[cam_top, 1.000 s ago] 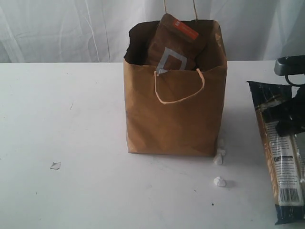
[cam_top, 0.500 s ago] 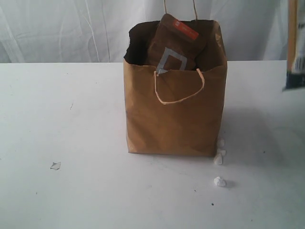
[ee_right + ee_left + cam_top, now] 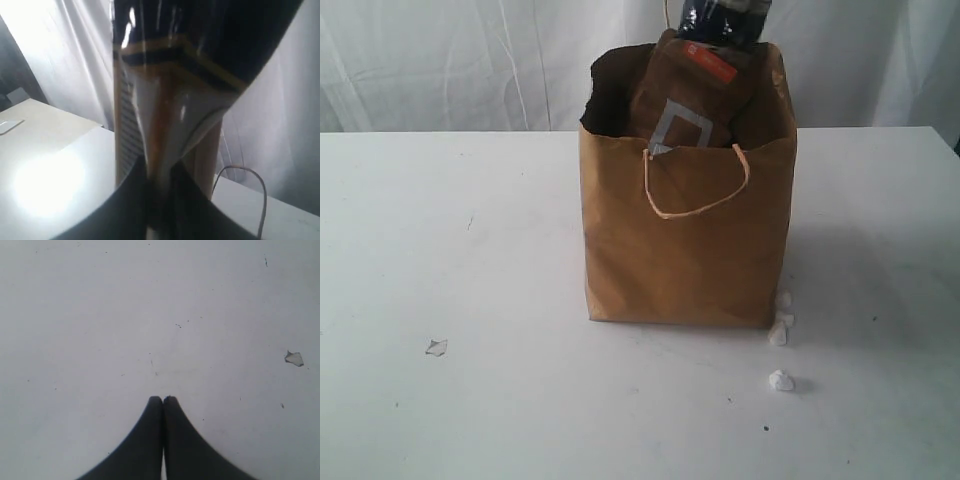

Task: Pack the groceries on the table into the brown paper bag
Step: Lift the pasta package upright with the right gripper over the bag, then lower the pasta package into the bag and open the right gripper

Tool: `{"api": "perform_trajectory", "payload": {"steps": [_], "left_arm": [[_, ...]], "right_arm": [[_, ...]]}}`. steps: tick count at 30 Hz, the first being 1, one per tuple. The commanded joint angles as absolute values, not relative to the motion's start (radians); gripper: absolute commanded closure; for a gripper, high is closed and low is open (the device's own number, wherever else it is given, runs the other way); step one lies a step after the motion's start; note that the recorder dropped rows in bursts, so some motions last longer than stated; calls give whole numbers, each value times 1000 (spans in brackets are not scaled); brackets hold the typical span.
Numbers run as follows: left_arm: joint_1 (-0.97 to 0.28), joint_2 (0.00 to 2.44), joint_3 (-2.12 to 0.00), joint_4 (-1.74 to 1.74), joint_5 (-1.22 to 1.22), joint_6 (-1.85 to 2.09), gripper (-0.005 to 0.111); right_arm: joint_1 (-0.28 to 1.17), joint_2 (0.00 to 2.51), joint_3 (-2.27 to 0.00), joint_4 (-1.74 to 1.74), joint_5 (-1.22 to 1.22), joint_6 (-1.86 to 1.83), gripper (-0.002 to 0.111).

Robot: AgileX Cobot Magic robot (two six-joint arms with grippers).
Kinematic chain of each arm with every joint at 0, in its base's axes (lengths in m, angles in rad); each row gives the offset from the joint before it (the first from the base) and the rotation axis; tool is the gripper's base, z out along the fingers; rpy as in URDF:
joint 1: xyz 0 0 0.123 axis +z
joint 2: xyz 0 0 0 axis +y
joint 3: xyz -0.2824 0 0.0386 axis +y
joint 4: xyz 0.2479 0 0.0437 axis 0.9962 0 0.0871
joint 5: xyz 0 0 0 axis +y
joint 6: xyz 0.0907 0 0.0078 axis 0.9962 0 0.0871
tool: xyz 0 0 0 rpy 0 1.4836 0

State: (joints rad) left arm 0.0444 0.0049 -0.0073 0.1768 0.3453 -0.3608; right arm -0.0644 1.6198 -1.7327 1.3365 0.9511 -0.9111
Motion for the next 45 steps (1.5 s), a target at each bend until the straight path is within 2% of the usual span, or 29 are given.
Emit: {"api": "perform_trajectory", "payload": {"steps": [1, 21, 45], "left_arm": [[47, 0, 0, 176, 384, -362, 107], [47, 0, 0, 176, 384, -361, 107], [47, 0, 0, 176, 384, -361, 107]], "right_arm": [[-70, 1621, -1743, 1471, 990, -976, 108], [-70, 1737, -1743, 1533, 1186, -1076, 108], [-31, 1887, -1743, 1542, 1221, -1256, 108]]}}
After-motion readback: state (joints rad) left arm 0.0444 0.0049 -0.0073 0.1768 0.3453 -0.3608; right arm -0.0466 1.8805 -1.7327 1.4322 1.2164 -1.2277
